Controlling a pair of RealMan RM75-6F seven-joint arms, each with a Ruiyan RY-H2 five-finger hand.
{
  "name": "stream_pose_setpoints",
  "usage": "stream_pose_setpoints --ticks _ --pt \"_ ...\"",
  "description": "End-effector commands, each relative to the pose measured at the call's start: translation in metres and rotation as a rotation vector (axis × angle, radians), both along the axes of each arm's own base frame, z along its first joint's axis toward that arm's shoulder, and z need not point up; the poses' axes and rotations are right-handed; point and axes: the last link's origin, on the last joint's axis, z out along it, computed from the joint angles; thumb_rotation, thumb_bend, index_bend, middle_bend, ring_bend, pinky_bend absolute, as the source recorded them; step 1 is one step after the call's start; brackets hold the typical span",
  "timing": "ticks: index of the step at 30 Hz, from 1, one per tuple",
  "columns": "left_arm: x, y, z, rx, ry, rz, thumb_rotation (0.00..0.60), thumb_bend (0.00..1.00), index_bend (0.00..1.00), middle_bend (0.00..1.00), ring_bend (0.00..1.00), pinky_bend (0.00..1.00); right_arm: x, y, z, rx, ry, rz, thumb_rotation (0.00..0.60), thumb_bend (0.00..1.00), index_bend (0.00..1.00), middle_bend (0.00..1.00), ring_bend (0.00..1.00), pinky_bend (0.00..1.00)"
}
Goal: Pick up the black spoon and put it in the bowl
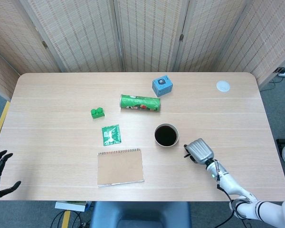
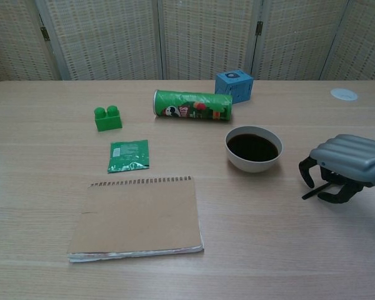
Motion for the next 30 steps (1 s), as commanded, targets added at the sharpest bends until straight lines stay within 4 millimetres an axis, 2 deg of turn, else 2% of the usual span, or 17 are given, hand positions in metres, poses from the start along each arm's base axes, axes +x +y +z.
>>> stream_pose_setpoints --ticks 1,17,23,30 --pt "0.0001 0.0000 -0.0001 0.000 0.000 0.000 0.600 0.17 0.20 0.15 0.10 0.15 -0.0004 0.0000 -0.0014 0.005 0.010 0.004 0.600 0.30 0.52 0.98 1.00 1.00" --pt "-0.0007 -0.0002 0.0000 0.000 -0.003 -0.001 0.600 0.17 0.20 0.15 0.10 0.15 -0.0026 0.0039 -0.0032 0.017 0.016 0.006 0.600 0.33 0.52 0.98 1.00 1.00" --pt "-0.0018 -0.0013 0.0002 0.001 -0.002 0.004 0.600 0.17 0.20 0.15 0.10 0.15 -0.0020 0.0037 -0.0046 0.020 0.018 0.012 0.600 0.38 0.52 0.98 1.00 1.00" --pt "-0.0023 -0.0024 0.0005 0.003 -0.004 0.006 0.600 0.17 0.20 0.15 0.10 0.15 -0.0002 0.0040 -0.0022 0.014 0.050 0.061 0.600 0.39 0.52 0.98 1.00 1.00"
